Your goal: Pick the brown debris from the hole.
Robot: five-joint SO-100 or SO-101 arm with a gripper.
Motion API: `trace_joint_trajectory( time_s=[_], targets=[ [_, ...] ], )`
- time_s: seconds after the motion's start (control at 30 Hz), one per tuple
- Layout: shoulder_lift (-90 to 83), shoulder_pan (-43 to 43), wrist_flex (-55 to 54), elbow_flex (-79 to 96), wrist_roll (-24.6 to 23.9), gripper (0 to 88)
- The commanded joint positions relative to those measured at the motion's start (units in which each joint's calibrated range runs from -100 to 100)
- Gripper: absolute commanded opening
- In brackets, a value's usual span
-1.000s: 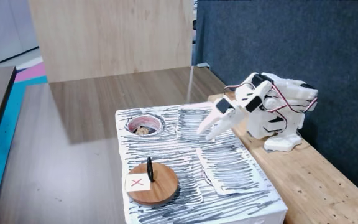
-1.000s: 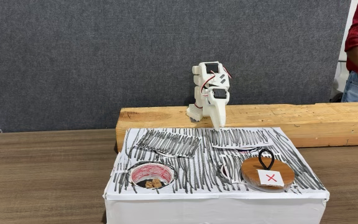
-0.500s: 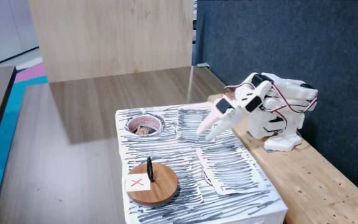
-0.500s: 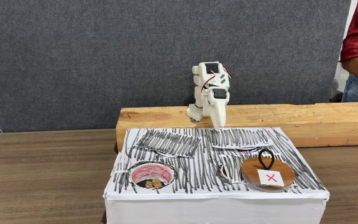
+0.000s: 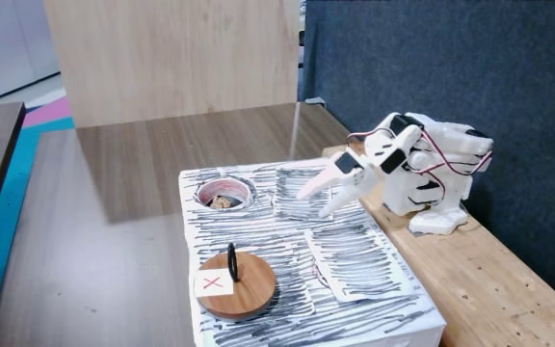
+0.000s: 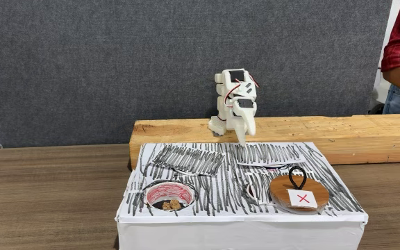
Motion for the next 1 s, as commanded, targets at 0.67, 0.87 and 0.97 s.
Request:
trace_joint_trajectory(
  time_s=[0.67,0.87,0.97],
  targets=[
    [3.85,-0.35,-0.66,-15.82,0.4,4.1],
    [27.97,0.24,-0.75,-36.29,-0.32,4.1],
    [43.63,0.31,-0.24,-53.73,-0.43,4.1]
  ],
)
